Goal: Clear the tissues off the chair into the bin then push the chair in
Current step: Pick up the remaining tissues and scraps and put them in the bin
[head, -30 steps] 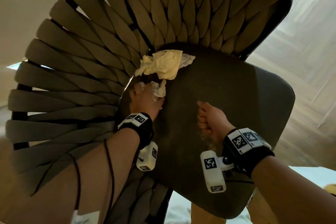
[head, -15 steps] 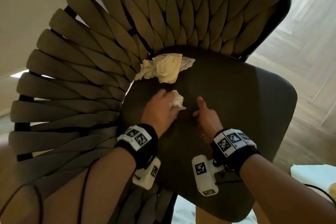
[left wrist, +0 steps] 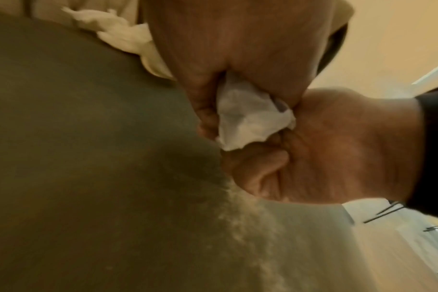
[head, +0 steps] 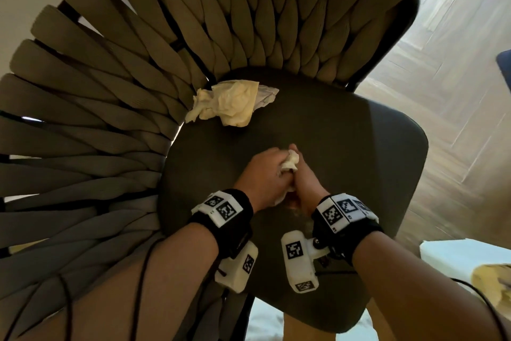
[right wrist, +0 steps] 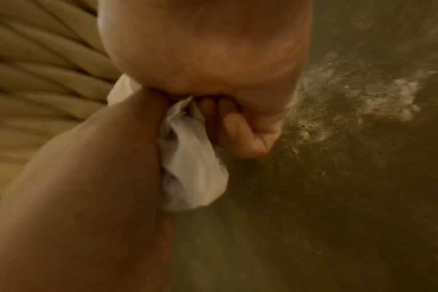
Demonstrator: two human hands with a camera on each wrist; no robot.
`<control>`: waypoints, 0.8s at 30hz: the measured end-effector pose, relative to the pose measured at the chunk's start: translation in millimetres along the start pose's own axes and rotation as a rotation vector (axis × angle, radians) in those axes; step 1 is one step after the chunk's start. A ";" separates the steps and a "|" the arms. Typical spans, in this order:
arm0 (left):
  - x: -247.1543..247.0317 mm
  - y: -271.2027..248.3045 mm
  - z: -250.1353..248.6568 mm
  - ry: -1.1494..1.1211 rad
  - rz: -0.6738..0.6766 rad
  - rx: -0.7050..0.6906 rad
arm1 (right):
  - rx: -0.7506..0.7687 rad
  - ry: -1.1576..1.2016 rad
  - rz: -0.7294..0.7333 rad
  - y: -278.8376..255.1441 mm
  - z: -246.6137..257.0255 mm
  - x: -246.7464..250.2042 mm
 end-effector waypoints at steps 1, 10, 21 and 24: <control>-6.4 -2.5 -10.1 0.024 0.008 -0.055 | 0.010 0.114 0.026 -3.6 -3.2 5.2; -85.7 -4.1 -83.0 0.370 0.093 -0.434 | 0.227 0.821 0.242 -42.7 -50.8 81.7; -340.3 8.9 -155.5 0.340 0.352 -0.277 | 0.223 1.307 -0.195 -69.2 -182.3 277.3; -400.2 11.4 -158.7 0.382 0.507 -0.233 | 0.119 1.259 -0.353 -62.2 -238.8 348.0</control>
Point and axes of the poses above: each hand's wrist, its own y-axis towards the middle knuckle, its own x-axis out of the back of the hand, z = x × y, the point moved 1 cm from there along y, towards the middle knuckle, and after that the axes turned 13 degrees about -y, right-handed, at the moved point
